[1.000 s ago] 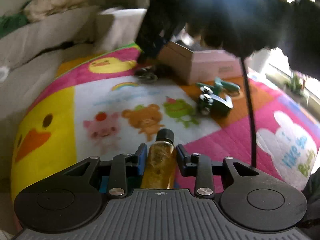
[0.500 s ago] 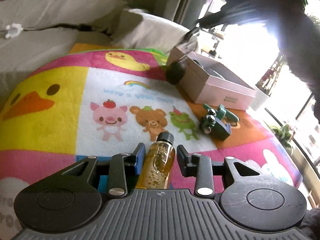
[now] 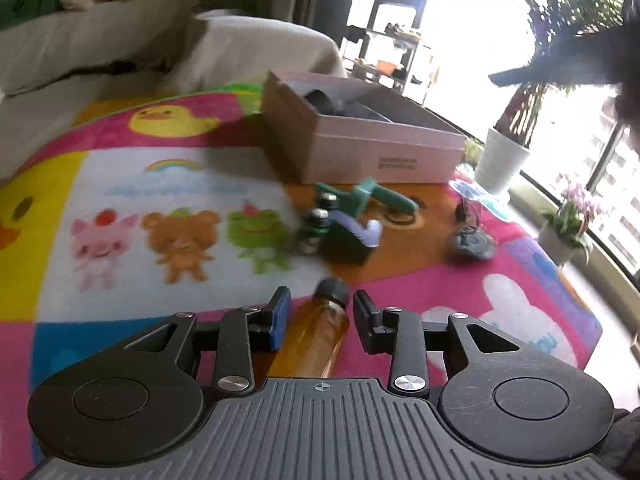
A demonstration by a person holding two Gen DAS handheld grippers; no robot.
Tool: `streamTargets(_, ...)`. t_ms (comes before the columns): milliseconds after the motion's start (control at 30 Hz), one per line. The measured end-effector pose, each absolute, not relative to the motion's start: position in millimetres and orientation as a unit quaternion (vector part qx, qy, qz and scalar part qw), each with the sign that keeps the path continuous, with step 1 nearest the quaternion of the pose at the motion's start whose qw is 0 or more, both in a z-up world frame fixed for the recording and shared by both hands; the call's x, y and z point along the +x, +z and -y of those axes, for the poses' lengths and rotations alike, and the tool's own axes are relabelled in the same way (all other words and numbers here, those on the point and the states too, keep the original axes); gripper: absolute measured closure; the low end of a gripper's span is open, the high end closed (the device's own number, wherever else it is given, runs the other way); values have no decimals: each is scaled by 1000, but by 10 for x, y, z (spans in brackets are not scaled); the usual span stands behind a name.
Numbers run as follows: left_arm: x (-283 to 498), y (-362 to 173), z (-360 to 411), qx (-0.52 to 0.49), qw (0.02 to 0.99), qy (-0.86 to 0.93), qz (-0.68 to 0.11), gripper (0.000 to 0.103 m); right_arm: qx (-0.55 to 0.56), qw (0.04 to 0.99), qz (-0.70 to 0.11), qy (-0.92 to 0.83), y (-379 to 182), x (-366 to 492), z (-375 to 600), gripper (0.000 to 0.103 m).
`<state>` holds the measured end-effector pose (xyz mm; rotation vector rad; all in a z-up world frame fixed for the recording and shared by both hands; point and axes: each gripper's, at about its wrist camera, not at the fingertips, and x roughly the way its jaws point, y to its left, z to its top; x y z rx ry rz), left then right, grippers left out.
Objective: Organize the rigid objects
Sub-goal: 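Grasp the black key fob with the right gripper while the left gripper holds the bottle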
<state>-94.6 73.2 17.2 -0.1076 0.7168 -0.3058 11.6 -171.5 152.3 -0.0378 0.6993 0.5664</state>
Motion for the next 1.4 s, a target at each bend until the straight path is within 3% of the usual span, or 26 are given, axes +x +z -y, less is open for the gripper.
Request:
streamTargets(200, -908, 160, -422, -23, 926, -140, -349, 65, -26, 906, -368, 207, 781, -18, 2080, 96)
streamTargets(333, -956, 161, -344, 21, 926, -136, -351, 65, -22, 900, -384, 207, 413, -255, 2211, 53)
streamTargets(367, -965, 175, -349, 24, 924, -137, -357, 65, -15, 898, -386, 208, 337, -318, 2239, 48)
streamTargets(500, -991, 211, -344, 39, 916, -133, -376, 64, 10, 897, -393, 201, 112, -438, 2283, 47)
streamTargets(667, -1018, 258, -354, 38, 906, -130, -401, 64, 82, 909, -357, 197, -6, -546, 2356, 21)
streamTargets(767, -1046, 282, -357, 44, 900, -131, -414, 64, 103, 908, -351, 207, -40, -551, 2344, 12)
streamTargets(1100, -1267, 295, -404, 64, 898, -139, -412, 67, 63, 908, -346, 226, -39, -570, 2241, 5)
streamTargets(1400, -1362, 247, -457, 32, 914, -124, -385, 68, -23, 904, -354, 239, 18, -467, 2062, 10)
